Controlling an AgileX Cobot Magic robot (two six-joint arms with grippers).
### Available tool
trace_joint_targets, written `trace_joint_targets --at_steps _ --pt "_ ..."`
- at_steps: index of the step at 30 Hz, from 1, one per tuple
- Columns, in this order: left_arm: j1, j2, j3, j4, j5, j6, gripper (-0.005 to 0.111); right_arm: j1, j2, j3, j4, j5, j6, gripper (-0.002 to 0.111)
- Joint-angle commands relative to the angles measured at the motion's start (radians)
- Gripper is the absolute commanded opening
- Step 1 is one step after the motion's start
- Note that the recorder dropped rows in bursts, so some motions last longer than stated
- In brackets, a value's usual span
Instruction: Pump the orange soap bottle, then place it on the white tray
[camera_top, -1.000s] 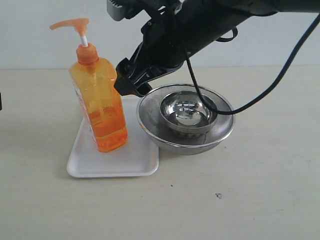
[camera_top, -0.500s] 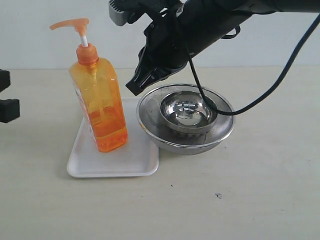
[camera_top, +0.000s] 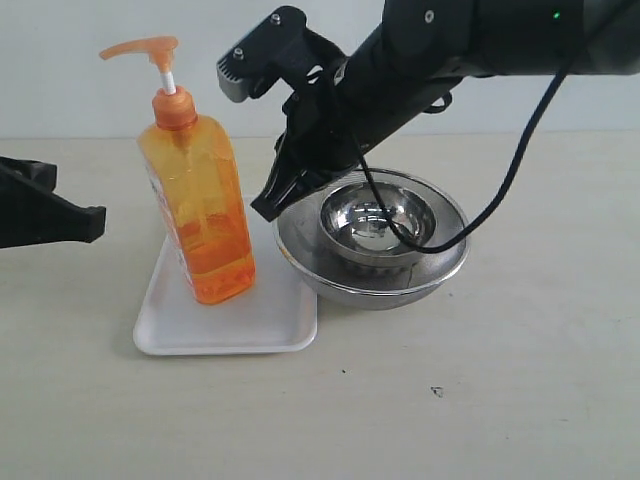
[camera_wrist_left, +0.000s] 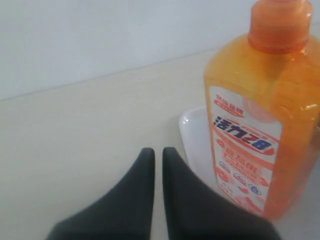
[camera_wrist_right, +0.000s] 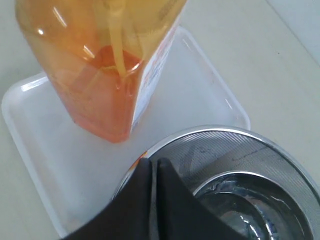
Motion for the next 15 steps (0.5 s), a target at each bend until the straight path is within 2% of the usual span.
trace_joint_targets --at_steps 1,8,13,15 --pt "0.004 0.001 0.002 0.014 0.059 -0.024 0.005 -0.007 0.019 -0.001 0.004 -0.046 0.012 0.0" --pt "0.004 0.005 0.002 0.014 0.079 0.032 0.005 -0.007 0.024 -0.001 0.087 -0.113 0.014 0.0" --pt "0.004 0.073 0.002 0.014 0.197 0.032 0.005 -0.007 0.024 -0.001 0.087 -0.149 0.014 0.0" --pt "0.004 0.117 -0.019 0.014 0.162 0.029 0.005 -0.007 0.024 -0.001 0.087 -0.175 0.014 0.0"
